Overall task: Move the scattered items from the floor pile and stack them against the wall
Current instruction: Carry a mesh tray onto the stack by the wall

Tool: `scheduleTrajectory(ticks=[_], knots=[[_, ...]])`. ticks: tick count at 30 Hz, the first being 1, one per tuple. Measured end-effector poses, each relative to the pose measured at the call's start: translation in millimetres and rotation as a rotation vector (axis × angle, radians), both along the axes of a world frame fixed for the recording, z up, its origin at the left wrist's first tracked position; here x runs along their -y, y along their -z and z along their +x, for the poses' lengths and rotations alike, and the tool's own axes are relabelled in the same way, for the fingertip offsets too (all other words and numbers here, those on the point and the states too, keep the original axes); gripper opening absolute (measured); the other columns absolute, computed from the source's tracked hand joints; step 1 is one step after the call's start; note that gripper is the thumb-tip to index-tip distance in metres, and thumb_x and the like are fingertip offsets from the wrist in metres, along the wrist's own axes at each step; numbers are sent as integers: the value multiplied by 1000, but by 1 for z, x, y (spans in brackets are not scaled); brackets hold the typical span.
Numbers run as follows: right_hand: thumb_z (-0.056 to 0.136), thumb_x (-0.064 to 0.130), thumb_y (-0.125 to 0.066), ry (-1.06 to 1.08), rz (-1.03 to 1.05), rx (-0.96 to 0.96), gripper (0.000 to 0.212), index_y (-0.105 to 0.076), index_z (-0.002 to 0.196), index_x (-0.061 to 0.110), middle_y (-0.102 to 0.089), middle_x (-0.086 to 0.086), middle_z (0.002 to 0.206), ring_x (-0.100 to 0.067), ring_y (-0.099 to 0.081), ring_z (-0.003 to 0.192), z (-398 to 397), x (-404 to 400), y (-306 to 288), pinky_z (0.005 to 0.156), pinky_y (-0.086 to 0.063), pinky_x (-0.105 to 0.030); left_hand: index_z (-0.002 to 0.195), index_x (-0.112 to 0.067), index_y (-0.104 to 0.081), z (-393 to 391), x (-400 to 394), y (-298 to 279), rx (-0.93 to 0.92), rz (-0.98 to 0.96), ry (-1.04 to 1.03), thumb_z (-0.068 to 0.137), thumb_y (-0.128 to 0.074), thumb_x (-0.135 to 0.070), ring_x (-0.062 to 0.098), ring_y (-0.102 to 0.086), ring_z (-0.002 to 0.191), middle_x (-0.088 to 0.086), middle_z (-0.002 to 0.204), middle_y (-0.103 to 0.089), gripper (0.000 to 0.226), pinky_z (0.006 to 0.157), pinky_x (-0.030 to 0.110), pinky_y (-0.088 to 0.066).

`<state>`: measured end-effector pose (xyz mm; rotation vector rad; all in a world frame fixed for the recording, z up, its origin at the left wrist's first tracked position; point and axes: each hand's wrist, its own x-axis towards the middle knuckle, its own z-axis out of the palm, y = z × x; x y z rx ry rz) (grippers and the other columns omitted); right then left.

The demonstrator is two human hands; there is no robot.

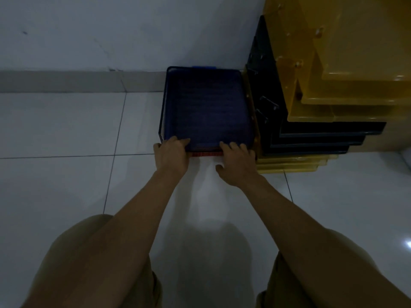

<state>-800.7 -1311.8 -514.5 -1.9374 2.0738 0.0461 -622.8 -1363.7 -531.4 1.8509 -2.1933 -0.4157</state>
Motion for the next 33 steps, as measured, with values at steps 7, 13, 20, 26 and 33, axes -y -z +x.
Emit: scheduleTrajectory(ticks=[7, 13, 20, 26, 33], knots=[[88, 44, -62, 39, 117, 115, 97, 2, 156, 19, -18, -5, 152, -34, -25, 133, -6, 4, 7, 109, -32, -48, 131, -10, -58, -3, 5, 8, -119, 2, 82, 87, -62, -4, 33, -56, 96, 19, 109, -57, 45, 75, 28, -38], [85, 49, -64, 52, 135, 128, 105, 8, 155, 19, -12, -3, 153, -36, -20, 137, -9, 7, 9, 110, -31, -52, 136, -9, -52, -4, 4, 7, -139, 45, 96, 85, -61, 0, 32, -52, 102, 19, 118, -50, 52, 81, 28, -40], [86, 50, -64, 30, 239, 96, 109, 16, 153, 22, 1, -4, 158, -39, -20, 139, -10, 9, 6, 112, -30, -48, 135, -10, -52, 3, 3, -11, -187, 220, 150, 85, -67, -7, 29, -50, 110, 18, 125, -45, 53, 97, 27, -40], [94, 39, -57, 45, 263, 222, 71, -20, 152, 21, -33, -14, 147, -33, -41, 129, -3, 24, -26, 103, -42, -43, 122, -3, -60, 8, -2, -46, -266, 367, 143, 88, -62, -1, 21, -53, 103, 17, 123, -56, 34, 89, 21, -40], [95, 34, -56, 77, 127, 450, 49, -44, 140, 18, -47, -7, 130, -24, -49, 115, 26, 2, -109, 88, -42, -29, 128, -9, -56, 7, -44, -117, -456, 361, -22, 92, -57, -1, 17, -50, 113, 10, 127, -54, 38, 92, 16, -33]])
